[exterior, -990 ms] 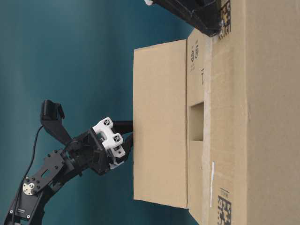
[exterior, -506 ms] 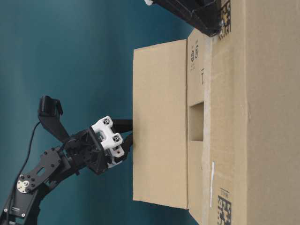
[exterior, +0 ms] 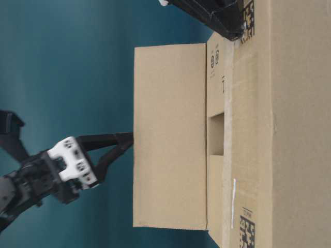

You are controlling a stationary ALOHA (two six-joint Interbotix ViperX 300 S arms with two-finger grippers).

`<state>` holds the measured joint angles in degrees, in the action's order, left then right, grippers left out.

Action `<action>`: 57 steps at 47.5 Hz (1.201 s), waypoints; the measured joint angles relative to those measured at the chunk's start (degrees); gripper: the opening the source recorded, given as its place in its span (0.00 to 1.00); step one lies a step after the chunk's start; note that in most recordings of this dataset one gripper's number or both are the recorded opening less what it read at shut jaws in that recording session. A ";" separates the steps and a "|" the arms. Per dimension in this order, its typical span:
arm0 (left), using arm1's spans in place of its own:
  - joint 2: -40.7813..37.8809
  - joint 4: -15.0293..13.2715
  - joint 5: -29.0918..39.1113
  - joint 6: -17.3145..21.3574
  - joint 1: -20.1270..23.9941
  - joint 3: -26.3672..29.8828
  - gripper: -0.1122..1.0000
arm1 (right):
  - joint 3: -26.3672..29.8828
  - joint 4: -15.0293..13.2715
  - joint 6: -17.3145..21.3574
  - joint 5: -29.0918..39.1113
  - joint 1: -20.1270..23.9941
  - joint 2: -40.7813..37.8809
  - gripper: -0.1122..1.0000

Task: Close the cardboard box.
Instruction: 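Fold the rear flap forward over the box with the left gripper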

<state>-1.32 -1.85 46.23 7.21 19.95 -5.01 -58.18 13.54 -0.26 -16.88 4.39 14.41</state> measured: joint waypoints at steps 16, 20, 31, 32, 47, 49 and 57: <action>4.48 -0.09 -2.02 -2.46 -2.20 -7.47 0.10 | 0.00 0.00 -0.09 -0.09 0.09 0.00 0.10; 5.71 -0.09 -3.69 -4.04 -2.99 -9.49 0.10 | 0.00 0.00 -0.09 -0.09 0.09 0.09 0.10; 7.82 -0.18 -8.70 -8.17 -6.50 -14.77 0.10 | 0.00 -0.09 -0.09 -0.09 0.09 0.09 0.10; 8.00 -0.18 -9.23 -8.44 -6.86 -15.21 0.10 | 0.00 -0.09 -0.09 -0.09 0.00 0.09 0.10; 8.70 -0.18 -21.18 -13.36 -12.04 -23.20 0.10 | 0.00 0.00 -0.09 -0.09 0.09 0.00 0.10; 8.61 -0.18 -23.20 -13.71 -12.48 -24.43 0.10 | 0.00 -0.09 -0.09 -0.09 0.09 0.00 0.10; 8.61 -0.09 -31.55 -15.91 -13.80 -29.79 0.10 | 0.00 -0.09 -0.09 -0.09 0.09 0.09 0.10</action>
<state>7.29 -1.93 14.68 -8.70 6.15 -34.80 -58.18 13.45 -0.35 -16.96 4.48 14.50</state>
